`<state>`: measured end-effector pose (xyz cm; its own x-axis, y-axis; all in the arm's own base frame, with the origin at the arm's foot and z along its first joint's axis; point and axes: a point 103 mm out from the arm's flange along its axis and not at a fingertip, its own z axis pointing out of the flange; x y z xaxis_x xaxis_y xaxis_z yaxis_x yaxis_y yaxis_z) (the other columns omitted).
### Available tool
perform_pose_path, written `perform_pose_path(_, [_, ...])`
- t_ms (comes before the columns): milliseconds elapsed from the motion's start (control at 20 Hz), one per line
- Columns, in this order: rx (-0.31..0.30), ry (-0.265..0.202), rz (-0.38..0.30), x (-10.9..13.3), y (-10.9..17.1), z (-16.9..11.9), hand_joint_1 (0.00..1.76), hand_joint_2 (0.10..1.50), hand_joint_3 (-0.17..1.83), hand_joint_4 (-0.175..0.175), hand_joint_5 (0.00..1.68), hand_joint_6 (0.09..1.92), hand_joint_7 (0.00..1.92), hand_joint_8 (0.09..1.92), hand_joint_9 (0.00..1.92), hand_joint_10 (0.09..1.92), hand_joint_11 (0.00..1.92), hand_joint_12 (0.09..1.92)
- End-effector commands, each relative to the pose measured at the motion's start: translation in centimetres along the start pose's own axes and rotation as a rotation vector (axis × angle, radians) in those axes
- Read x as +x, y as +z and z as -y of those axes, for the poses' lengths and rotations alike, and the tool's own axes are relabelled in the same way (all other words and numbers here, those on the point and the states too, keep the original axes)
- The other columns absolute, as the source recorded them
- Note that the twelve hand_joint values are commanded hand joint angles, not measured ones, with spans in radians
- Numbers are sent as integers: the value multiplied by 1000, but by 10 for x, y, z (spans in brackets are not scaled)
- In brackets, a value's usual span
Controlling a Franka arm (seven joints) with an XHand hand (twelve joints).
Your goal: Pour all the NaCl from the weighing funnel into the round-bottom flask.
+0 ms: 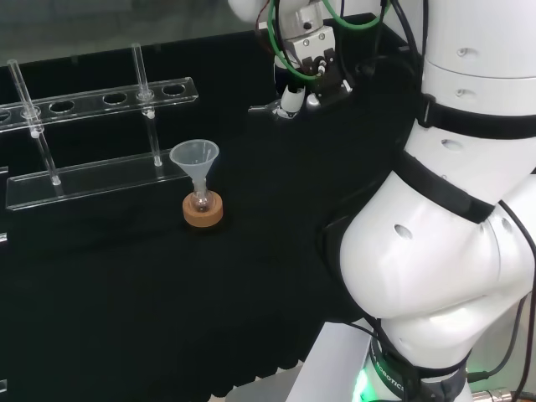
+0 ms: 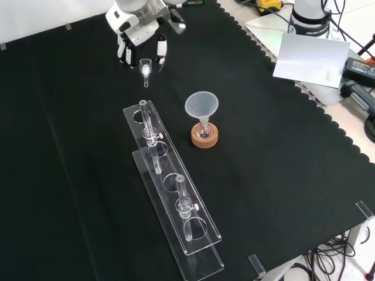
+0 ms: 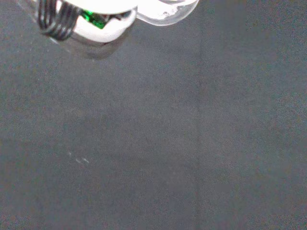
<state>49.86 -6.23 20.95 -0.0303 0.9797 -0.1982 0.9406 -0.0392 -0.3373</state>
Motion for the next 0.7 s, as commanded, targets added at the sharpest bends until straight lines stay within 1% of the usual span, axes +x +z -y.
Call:
perform_pose_path(50, [20, 10, 77, 14, -15, 28, 1127, 701, 534, 175, 1328, 523, 733, 633, 1127, 231, 1004, 909])
perform_pose_path(250, [12, 8, 115, 28, -27, 40, 1127, 701, 533, 175, 1329, 521, 731, 633, 1125, 229, 1003, 909])
perform_pose_path(450, [-5, 8, 137, 40, -42, 54, 1127, 702, 533, 175, 1329, 521, 729, 632, 1125, 227, 1001, 909])
perform_pose_path(700, [-13, -1, 174, 65, -54, 72, 1127, 702, 532, 175, 1329, 520, 727, 631, 1125, 225, 999, 910])
